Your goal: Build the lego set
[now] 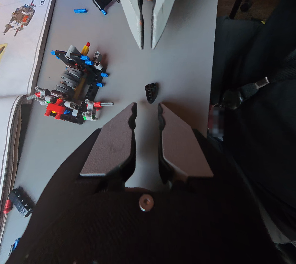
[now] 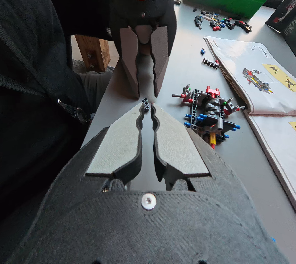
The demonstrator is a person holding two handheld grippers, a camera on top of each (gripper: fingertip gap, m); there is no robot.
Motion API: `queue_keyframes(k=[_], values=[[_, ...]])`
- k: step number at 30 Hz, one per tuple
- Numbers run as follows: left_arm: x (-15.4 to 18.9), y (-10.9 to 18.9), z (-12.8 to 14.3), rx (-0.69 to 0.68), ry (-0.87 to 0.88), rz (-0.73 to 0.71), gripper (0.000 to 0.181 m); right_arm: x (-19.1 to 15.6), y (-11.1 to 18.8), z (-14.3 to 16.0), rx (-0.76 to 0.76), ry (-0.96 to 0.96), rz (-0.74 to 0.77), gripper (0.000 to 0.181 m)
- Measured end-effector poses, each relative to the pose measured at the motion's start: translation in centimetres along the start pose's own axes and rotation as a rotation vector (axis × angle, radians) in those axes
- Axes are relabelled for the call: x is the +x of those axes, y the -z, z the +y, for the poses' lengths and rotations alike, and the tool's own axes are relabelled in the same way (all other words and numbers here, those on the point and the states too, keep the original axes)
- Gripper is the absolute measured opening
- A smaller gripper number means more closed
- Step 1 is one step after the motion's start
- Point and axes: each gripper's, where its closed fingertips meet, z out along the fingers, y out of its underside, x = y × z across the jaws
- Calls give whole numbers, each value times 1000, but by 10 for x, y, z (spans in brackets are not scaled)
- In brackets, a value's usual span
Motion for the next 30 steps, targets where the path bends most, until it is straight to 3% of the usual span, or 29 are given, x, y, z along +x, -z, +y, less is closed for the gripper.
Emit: queue_keyframes(k=[7,17,30], values=[[2,-11,-8,-12,24,-2,11,-4,-2,0,-8,41,5,4],[-6,-22,-16,-20,34,-54,10,13,23,-4,53,40,86,3],[-12,-35,-26,-26,30,-96,10,79,124,14,168,-70,427,0]])
